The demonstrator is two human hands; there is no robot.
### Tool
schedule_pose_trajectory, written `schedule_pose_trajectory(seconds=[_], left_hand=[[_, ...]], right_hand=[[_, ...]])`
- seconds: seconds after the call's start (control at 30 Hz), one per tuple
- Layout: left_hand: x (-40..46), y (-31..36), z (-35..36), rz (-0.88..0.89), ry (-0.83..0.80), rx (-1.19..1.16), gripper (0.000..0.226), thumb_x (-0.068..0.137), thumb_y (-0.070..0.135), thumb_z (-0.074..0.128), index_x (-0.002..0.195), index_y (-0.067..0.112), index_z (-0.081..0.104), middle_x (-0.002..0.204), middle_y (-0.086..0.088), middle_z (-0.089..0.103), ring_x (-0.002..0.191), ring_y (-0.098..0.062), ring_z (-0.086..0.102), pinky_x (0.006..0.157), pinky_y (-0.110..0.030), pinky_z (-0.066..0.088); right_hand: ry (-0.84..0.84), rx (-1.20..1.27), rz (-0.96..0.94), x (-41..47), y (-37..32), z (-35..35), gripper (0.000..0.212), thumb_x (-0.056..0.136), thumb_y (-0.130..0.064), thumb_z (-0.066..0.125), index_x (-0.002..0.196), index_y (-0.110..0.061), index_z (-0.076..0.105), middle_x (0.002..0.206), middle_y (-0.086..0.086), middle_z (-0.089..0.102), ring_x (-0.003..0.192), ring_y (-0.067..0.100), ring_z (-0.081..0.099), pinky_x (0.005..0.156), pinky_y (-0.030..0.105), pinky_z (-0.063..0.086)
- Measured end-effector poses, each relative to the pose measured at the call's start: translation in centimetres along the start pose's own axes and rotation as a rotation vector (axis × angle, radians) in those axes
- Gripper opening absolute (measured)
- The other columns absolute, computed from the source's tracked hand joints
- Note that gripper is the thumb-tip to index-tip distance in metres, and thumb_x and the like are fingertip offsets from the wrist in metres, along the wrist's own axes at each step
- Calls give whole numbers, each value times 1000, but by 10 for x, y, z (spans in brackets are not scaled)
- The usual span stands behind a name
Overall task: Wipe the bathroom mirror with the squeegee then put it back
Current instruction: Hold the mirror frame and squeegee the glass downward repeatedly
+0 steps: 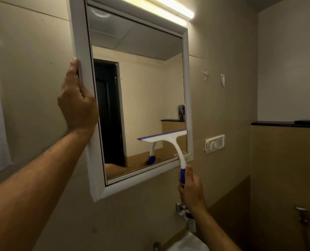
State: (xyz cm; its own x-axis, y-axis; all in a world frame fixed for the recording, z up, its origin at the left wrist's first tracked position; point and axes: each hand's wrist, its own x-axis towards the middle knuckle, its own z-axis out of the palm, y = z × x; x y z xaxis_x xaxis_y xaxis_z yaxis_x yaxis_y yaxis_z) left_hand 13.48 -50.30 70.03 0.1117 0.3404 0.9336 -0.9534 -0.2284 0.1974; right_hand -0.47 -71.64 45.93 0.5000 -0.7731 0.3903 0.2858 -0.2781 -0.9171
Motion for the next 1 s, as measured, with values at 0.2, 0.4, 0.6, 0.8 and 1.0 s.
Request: schedule_pose_trajectory(seconds=[0.2,0.4,0.6,0.8,1.0], left_hand=[[-8,-3,-1,4,12,-18,43,100,6,36,140,9,48,138,-3,56,127,-15,53,105,-5,33],[-21,-6,-5,4,6,-19,44,100,8,35,142,9,46,139,-2,55,127,-13,52,107,-10,36],[-33,-9,-10,-7,-1,0,44,101,11,34,143,11,46,140,-1,55,125,-14,54,105,-15,40],[-35,-10,-9,-13,-12,-16,43,101,9,35,143,11,45,140,-1,54,125,-13,54,105,-7,36],[-34,-10,-9,-6,-7,3,43,100,7,36,142,9,46,140,-2,55,126,-13,53,105,-3,32]], right_hand=[[72,-117,105,-31,53,-7,67,77,-71,24,82,-13,56,68,6,57,59,17,56,54,26,46],[47,-107,-41,-10,10,-4,67,78,-75,26,76,-15,54,51,-5,48,40,3,44,40,19,38],[56,-153,-43,-21,31,5,66,81,-70,24,75,-11,55,58,3,50,47,8,49,48,28,43],[70,-219,-50,-35,36,5,63,82,-66,23,74,-13,57,61,3,54,51,9,51,50,20,41],[94,-103,-106,-26,-2,31,60,83,-66,24,79,-14,54,62,7,51,53,18,49,49,31,41]])
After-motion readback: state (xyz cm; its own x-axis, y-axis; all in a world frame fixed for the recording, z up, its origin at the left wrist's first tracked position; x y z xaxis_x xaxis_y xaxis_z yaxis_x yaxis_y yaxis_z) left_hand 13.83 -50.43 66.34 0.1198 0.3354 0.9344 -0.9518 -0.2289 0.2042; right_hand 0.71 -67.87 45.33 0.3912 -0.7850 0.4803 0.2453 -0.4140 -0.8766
